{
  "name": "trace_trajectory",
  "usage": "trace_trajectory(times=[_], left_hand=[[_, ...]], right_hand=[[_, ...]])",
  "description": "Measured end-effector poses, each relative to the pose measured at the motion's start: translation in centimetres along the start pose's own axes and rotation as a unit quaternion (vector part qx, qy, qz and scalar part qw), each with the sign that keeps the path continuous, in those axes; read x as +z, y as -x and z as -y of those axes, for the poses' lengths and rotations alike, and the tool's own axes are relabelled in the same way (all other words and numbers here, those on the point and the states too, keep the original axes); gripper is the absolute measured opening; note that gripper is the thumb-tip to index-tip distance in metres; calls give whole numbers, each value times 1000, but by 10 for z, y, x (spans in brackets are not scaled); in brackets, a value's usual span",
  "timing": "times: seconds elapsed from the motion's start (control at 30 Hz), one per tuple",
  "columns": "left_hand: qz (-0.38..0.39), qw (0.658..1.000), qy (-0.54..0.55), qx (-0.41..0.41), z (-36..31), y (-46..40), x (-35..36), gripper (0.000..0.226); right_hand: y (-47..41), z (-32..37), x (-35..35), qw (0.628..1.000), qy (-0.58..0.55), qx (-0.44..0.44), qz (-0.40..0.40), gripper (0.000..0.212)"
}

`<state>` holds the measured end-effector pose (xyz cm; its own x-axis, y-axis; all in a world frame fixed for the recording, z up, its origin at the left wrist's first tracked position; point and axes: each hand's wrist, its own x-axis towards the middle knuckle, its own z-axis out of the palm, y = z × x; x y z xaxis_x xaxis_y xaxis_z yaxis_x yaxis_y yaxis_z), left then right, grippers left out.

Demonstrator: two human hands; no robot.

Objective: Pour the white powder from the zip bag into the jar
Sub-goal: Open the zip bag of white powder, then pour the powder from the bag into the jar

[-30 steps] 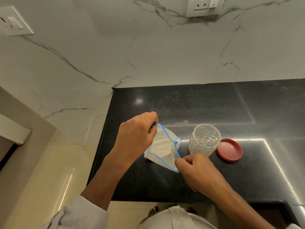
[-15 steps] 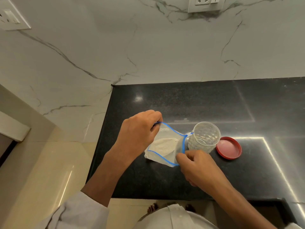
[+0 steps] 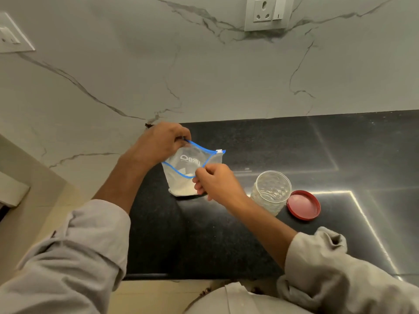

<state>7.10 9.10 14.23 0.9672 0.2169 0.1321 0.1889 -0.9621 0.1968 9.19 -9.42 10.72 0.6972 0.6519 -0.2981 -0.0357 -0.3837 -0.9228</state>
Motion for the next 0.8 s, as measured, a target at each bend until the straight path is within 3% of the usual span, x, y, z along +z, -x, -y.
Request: trace_trajectory(times=[0.1, 0.17, 0.23, 0.3, 0.4, 0.43, 0.53, 0.63, 0.8], left_hand=[[-3, 1000, -2, -1, 2, 6, 3, 11], [-11, 1000, 3, -5, 4, 13, 3, 11], [-29, 999, 14, -17, 8, 21, 3, 16], [-53, 998, 37, -27, 11, 27, 5, 23], [-86, 993, 73, -43, 16, 34, 6, 27], [-95, 991, 88, -45, 16, 36, 8, 26], [-111, 985, 116, -57, 15, 37, 13, 18], [-136, 980, 130, -70, 12, 38, 17, 12], [-175, 970, 153, -77, 8, 41, 21, 10]], right_hand=[[9, -15, -13, 998, 14, -53, 9, 20], [23, -27, -39, 978, 95, -169, -76, 16], [36, -43, -69, 905, 247, -276, -209, 21], [40, -59, -100, 849, 378, -234, -286, 49], [32, -82, -126, 879, 440, -3, -183, 105], [30, -89, -127, 891, 431, 35, -137, 115], [27, -99, -117, 924, 371, 22, -94, 111], [31, -94, -98, 929, 357, -24, -90, 103], [41, -83, -49, 947, 312, -78, -7, 104]])
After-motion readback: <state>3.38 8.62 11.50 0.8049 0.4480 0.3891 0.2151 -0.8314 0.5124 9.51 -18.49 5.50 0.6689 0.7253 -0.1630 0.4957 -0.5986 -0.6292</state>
